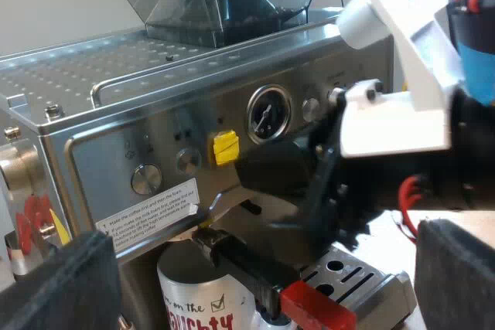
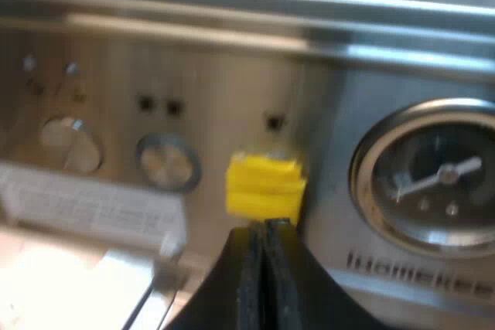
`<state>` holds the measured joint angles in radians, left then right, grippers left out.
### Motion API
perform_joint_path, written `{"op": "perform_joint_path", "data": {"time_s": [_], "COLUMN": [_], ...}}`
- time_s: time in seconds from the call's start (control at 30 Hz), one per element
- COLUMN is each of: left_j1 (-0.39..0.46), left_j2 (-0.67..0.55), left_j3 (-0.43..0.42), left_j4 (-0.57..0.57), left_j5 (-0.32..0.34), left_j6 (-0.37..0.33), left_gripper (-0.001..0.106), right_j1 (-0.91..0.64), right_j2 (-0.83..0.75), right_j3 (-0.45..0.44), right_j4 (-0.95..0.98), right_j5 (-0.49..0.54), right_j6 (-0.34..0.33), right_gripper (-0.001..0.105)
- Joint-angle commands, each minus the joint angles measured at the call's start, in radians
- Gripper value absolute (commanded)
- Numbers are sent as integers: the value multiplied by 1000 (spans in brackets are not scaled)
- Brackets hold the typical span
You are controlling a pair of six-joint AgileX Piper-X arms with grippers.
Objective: Place mug into machine
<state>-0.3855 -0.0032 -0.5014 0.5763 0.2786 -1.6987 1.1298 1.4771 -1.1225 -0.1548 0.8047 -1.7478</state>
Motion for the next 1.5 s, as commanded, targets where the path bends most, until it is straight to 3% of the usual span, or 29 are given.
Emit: {"op": "perform_joint_path", "data": {"time_s": [0.03, 0.07, 0.13, 0.2, 0.3, 0.5, 0.6, 0.67, 0.83, 0.9, 1.07, 1.23, 1.37, 1.4, 1.5], "left_j1": [-3, -3, -3, -3, -3, -3, 2, 2, 2, 16, 121, 332, 389, 397, 392], "left_j2": [0, 0, 0, 0, 0, 2, 26, 60, 183, 289, 460, 573, 583, 578, 560], "left_j3": [-4, -4, -4, -4, -4, -4, -18, -39, -147, -236, -365, -450, -456, -455, -455], "left_j4": [-5, -5, -5, -5, -5, -14, -14, -14, -12, -3, -3, -3, -5, 2, 8], "left_j5": [3, 3, 3, 3, 3, 3, -4, -6, -40, -39, -38, 109, 84, 46, 46], "left_j6": [-13, -13, -13, -13, -13, -16, -134, -165, -182, -190, -190, -190, -188, -188, -181], "left_gripper": [78, 78, 78, 78, 78, 78, 78, 78, 78, 78, 78, 78, 78, 78, 78], "right_j1": [53, 58, 91, 110, 125, 103, 30, -36, -225, -317, -540, -810, -1007, -1035, -1148], "right_j2": [-60, -63, -110, -140, -190, -290, -332, -359, -443, -483, -580, -658, -688, -693, -720], "right_j3": [-10, -10, -10, -10, -10, -10, -10, -10, -10, -10, -10, -10, -10, -10, -6], "right_j4": [101, 116, 216, 278, 398, 537, 574, 591, 667, 724, 818, 884, 926, 931, 963], "right_j5": [-10, -10, -2, -1, -21, -114, -243, -332, -410, -463, -542, -651, -726, -735, -760], "right_j6": [17, 20, 66, 91, 95, 67, 70, 84, 90, 90, 62, 12, -33, -38, -91], "right_gripper": [29, 33, 61, 75, 83, 83, 83, 82, 82, 82, 82, 82, 82, 82, 82]}}
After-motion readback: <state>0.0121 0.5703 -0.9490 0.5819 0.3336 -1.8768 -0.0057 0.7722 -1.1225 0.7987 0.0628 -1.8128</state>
